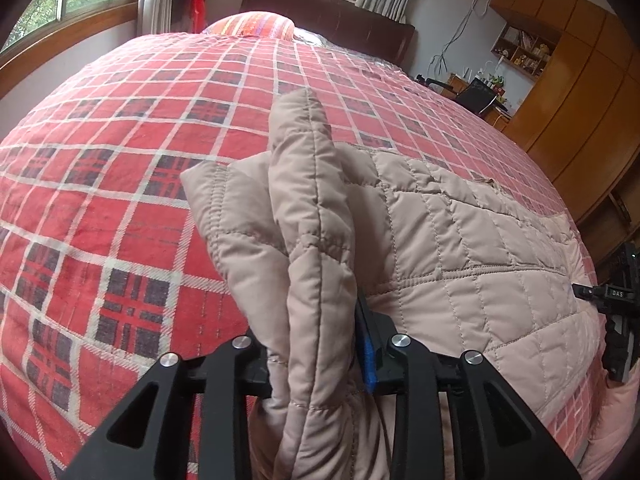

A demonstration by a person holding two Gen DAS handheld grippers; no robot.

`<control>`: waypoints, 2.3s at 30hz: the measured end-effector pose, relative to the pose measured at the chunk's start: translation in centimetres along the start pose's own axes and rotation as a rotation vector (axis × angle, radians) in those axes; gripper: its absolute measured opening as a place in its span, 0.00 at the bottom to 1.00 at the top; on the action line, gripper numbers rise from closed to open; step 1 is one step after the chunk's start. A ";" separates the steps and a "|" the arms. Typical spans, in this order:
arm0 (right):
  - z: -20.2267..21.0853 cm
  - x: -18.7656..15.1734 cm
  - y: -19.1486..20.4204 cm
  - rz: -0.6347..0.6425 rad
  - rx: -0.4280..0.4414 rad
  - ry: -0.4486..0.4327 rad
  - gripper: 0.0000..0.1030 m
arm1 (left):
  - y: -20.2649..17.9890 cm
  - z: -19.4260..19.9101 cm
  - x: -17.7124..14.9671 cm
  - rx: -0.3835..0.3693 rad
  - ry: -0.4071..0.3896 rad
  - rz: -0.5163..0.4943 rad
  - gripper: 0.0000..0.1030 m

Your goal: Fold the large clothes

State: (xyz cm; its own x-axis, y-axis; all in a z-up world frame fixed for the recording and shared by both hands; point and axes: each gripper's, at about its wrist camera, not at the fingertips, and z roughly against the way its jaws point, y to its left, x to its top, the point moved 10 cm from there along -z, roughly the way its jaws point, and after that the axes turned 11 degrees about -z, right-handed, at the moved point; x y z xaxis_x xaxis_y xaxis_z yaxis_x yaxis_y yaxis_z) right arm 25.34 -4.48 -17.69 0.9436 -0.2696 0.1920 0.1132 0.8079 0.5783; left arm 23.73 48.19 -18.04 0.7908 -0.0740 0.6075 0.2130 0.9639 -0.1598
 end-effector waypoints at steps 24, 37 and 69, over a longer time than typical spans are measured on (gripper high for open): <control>2.1 -7.0 13.7 0.228 -0.180 0.062 0.17 | -0.5 0.7 0.3 0.083 0.031 -0.005 0.38; -4.7 -7.3 10.8 0.138 -0.304 0.176 0.00 | -0.5 0.8 0.2 0.077 0.029 -0.019 0.39; -6.7 -7.7 10.8 0.136 -0.355 0.185 0.00 | 0.4 5.5 -7.7 -0.147 0.074 0.243 0.63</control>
State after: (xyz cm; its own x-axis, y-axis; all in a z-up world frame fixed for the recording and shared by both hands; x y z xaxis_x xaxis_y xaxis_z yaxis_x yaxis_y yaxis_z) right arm 21.39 9.88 -18.26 0.9936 -0.0759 0.0833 0.0537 0.9687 0.2425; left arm 14.58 50.56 -18.52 0.8672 0.1309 0.4805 0.0891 0.9085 -0.4083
